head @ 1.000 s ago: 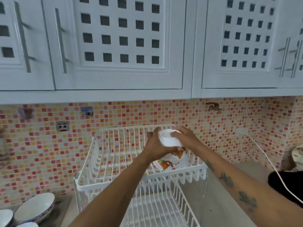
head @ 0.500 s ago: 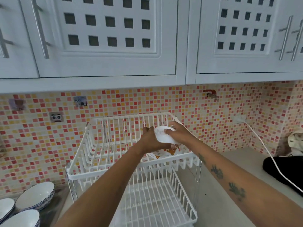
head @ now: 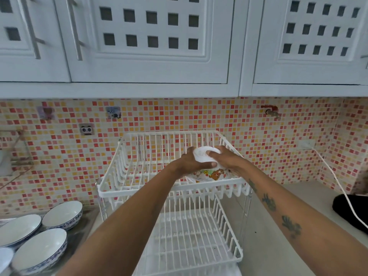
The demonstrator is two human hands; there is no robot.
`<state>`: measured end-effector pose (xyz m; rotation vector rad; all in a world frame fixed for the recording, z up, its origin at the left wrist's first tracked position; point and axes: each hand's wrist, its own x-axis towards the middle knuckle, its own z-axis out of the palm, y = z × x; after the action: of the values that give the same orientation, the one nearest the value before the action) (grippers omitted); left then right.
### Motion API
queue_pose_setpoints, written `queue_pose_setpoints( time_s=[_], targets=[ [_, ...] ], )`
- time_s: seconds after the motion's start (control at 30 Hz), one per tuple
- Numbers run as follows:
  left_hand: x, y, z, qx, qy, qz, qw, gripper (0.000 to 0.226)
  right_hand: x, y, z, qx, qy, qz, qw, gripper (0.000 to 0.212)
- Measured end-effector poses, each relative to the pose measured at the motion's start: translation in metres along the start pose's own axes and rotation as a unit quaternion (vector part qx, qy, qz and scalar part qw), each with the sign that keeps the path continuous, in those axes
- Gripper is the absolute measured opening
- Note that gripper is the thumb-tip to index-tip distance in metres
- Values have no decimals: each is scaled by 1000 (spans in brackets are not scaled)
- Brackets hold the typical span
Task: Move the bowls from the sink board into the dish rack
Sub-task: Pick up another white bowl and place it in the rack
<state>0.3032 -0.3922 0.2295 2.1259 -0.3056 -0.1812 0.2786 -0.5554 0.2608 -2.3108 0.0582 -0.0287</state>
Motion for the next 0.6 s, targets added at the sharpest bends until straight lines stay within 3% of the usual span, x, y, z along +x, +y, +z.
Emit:
queue_pose_setpoints(
  time_s=[0.1, 0.17, 0.27, 0.43, 0.6],
  targets=[
    [-44, 25, -4, -3, 13, 9, 1000, 134, -11, -6, 2, -34, 65, -20, 997, 66],
    [-64, 31, -8, -42, 29, -6, 999, 117, -21, -13, 5, -32, 124, -49, 991, 67],
    [-76, 29, -22, -92, 81, -19, 992, 89, -34, -34, 13, 26, 152, -83, 984, 61],
    [-104, 25, -55, -119, 186, -12, 975, 72, -56, -89, 44, 86, 124, -134, 979, 52],
    [-140, -2, -99, -207, 304, -9, 930, 52, -74, -143, 92, 151, 55, -178, 971, 33]
  ],
)
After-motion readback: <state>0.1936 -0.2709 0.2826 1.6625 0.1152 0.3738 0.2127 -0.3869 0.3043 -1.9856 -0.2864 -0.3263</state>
